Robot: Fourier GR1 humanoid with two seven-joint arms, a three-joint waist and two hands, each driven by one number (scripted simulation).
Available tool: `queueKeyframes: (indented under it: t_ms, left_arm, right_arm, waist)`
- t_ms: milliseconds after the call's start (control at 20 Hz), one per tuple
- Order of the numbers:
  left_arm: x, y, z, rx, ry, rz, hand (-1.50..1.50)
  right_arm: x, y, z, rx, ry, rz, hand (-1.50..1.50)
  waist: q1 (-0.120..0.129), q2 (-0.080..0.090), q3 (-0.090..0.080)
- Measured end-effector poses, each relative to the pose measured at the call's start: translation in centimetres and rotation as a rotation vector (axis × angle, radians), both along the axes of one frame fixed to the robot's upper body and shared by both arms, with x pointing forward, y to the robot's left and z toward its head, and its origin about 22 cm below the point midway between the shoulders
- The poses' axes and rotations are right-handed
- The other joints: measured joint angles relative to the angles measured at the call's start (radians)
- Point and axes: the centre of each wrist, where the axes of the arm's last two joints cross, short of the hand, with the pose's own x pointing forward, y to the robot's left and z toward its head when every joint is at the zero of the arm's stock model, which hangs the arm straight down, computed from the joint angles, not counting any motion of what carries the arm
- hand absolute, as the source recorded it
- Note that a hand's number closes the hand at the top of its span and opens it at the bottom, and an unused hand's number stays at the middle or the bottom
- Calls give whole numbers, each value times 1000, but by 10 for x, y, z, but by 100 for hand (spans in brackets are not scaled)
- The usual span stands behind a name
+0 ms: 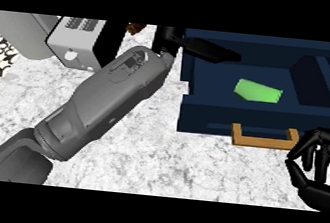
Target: Pick up the cup, place it into the drawer and close the drawer
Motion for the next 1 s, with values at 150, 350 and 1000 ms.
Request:
queueKeyframes:
  t_ms: [150, 350, 1000]
  left_arm:
    - [0, 16, 8, -17, 8, 18, -150]
    - [-4, 44, 5, -47, 15, 32, -150]
    - [-30, 144, -13, -103, 41, 72, -150]
  right_arm:
    - [-1, 6, 0, -70, -3, -28, 150]
    - [4, 19, -6, -138, 5, -79, 150]
    - [49, 57, -55, -542, -43, -119, 150]
  waist:
    - [10, -2, 0]
    - [19, -2, 0]
    - [43, 2, 0]
